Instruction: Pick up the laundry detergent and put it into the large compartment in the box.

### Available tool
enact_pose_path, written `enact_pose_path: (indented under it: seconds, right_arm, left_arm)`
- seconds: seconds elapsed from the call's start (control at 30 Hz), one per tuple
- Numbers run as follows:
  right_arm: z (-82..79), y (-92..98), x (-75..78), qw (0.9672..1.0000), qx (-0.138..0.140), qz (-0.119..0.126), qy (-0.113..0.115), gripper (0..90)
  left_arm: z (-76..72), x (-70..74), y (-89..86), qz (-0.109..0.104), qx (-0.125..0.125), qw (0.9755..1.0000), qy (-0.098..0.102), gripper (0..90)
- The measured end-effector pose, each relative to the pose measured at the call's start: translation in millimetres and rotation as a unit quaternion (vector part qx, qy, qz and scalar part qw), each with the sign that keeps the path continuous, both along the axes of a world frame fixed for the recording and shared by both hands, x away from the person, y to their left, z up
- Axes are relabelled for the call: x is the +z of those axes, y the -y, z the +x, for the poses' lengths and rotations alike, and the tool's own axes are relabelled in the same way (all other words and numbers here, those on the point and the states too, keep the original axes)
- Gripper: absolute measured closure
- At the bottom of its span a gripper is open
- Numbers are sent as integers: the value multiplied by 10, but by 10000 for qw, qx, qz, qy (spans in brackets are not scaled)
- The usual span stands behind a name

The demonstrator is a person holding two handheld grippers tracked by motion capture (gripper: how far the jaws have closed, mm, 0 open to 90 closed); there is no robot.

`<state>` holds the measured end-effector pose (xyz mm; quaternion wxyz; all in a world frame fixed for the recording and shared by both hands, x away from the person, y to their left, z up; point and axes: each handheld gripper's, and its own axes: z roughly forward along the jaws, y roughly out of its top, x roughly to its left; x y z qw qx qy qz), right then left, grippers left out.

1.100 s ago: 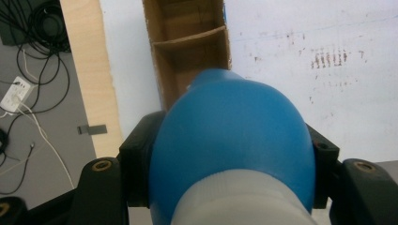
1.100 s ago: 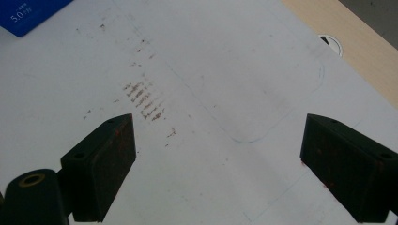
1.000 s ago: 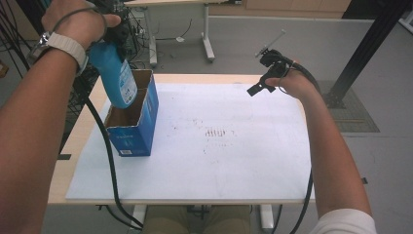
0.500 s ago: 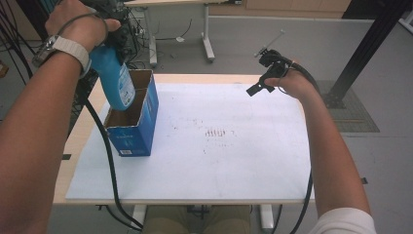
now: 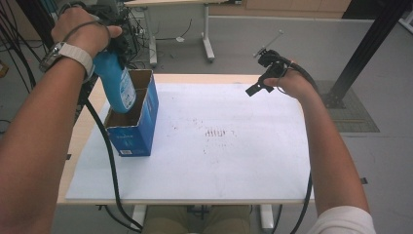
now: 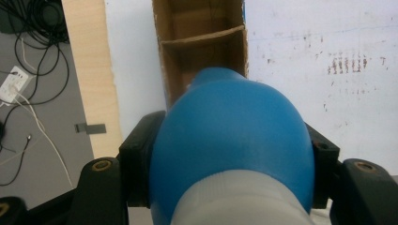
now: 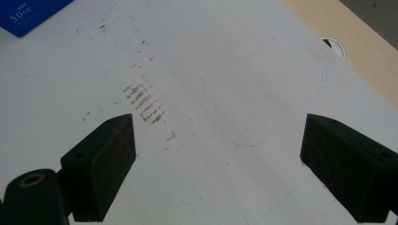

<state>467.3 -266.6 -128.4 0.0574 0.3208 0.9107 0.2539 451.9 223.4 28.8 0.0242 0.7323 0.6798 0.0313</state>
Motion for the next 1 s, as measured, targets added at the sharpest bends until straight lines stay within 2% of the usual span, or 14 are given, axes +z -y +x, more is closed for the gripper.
enact_pose_path:
  seconds: [0.2,0.4,1.0]
  right_arm:
    - [4,2,-5,10000,6,-2,5,107]
    - [-4,-7,1,10000,-11,-5,-10,107]
    - [-21,-10,4,10000,-4,4,11,108]
  left_arm:
    - [6,-60,-1,5,-10,10000,34,376]
    - [42,-144,30,54,-40,10000,-28,376]
    - [61,-349,4,7,-19,10000,-24,375]
